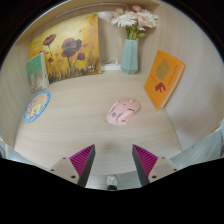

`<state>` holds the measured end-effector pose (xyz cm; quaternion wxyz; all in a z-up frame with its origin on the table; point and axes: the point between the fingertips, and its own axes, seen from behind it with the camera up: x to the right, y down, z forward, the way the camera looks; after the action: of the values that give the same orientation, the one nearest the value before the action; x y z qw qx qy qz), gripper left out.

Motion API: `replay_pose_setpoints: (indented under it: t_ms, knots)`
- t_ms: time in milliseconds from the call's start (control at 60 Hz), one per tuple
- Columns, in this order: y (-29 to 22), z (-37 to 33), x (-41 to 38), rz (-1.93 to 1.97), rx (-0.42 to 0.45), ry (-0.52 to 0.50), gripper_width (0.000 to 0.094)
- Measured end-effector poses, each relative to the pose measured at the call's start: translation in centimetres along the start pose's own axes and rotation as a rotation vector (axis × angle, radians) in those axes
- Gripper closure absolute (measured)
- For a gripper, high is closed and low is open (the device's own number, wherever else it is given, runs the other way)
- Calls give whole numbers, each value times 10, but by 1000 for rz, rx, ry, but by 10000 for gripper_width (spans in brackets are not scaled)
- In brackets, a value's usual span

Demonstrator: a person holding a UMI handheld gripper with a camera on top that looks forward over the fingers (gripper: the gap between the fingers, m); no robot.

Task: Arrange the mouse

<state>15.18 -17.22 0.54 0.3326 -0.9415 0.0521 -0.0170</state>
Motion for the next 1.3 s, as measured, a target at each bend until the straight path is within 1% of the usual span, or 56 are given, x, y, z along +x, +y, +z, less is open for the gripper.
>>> replay_pose_setpoints:
  t_ms: [300,350,417,650,717,767,817,883,1117,1217,1267,1300]
  knots:
    - [-66,71,14,13,-52,-42,194]
    - [-75,81,17,12,-68,-37,175]
    - [-87,94,18,-1,-82,-44,185]
    - [-122,126,5,-94,-78,-75,192]
    - [-124,130,4,-112,-85,-69,237]
    - [-126,132,5,-128,-79,-60,302]
    - [-127,133,4,-126,-71,-66,397]
    - [-127,133,4,-124,-68,-63,413]
    - [-127,131,6,-102,-11,-29,566]
    - [-126,129,9,-74,-29,17,565]
    - [-130,124,6,-73,-28,46,568]
    - [-139,116,0,-68,-9,59,566]
